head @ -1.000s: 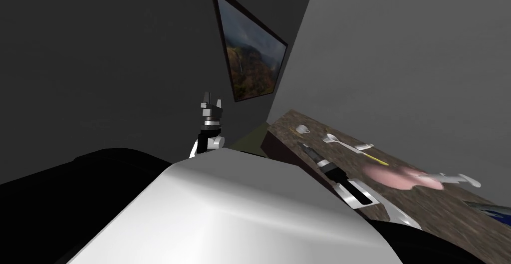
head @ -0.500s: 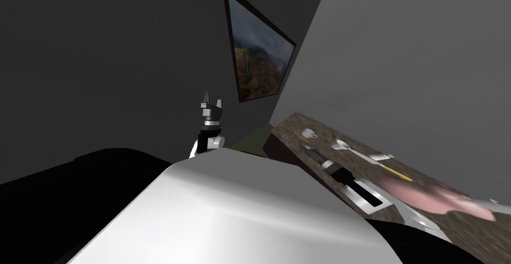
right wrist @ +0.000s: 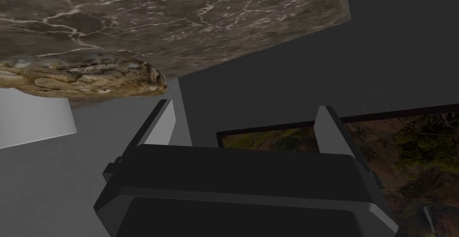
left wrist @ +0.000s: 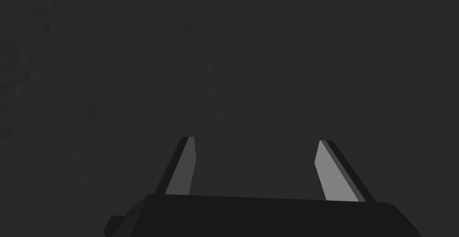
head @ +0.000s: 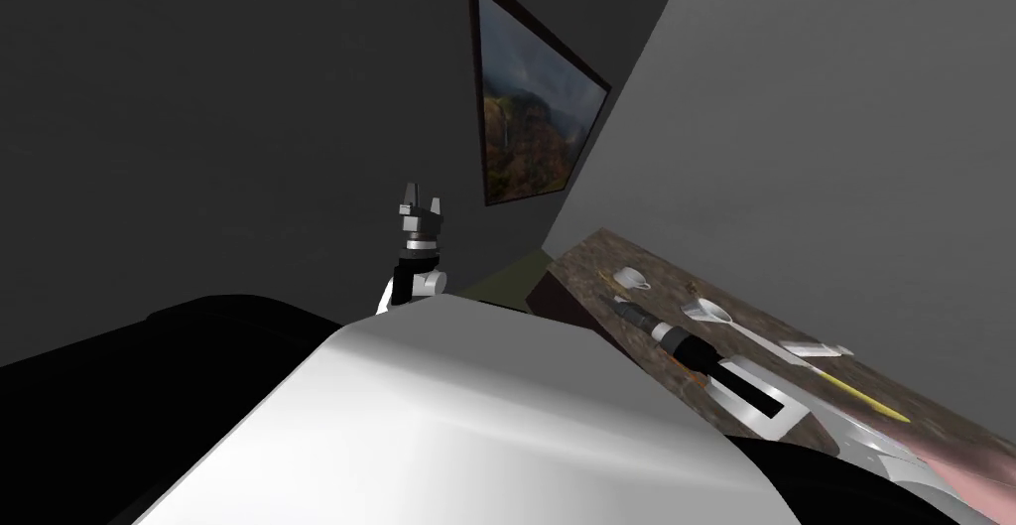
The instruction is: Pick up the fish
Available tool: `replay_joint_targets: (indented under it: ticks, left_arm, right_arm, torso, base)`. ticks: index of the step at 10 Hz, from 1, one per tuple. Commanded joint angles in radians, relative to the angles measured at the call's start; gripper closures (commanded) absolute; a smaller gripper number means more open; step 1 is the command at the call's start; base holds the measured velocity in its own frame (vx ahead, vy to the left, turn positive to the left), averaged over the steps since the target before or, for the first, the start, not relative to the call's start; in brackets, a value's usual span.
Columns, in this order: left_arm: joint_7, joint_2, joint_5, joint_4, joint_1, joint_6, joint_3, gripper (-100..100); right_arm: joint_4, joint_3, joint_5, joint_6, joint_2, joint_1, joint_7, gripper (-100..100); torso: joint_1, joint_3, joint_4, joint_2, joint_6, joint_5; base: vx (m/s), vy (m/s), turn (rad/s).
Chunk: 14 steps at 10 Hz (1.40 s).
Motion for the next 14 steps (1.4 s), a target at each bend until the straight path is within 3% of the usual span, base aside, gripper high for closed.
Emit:
replay_joint_targets:
  ticks: [1,9,13,14]
  left_arm:
    - [0.000,0.000,0.000,0.000,0.000,0.000,0.000,0]
    - [0.000,0.000,0.000,0.000,0.000,0.000,0.000,0]
    - [0.000,0.000,0.000,0.000,0.000,0.000,0.000,0]
    - [0.000,0.000,0.000,0.000,0.000,0.000,0.000,0]
  right_arm:
    - [0.019,0.011,0.004,0.003,-0.050,0.027,0.016,-100]
    - [0.084,0.080,0.029,0.020,-0.304,0.099,0.075,-100]
    - [0.109,0.116,0.042,0.030,-0.412,0.130,0.099,-100]
    - [0.109,0.116,0.042,0.030,-0.420,0.130,0.099,-100]
  torso:
    - [0.000,0.000,0.000,0.000,0.000,0.000]
    - [0.000,-0.001,-0.001,-0.002,0.000,0.000]
    - [-0.001,-0.001,0.000,-0.001,0.000,-0.001]
    - [-0.001,-0.001,0.000,-0.001,0.000,-0.001]
  base:
    - [0.050,0.027,0.248]
    - [0.066,0.012,0.170]
    - [0.053,-0.013,0.149]
    - [0.037,-0.011,0.101]
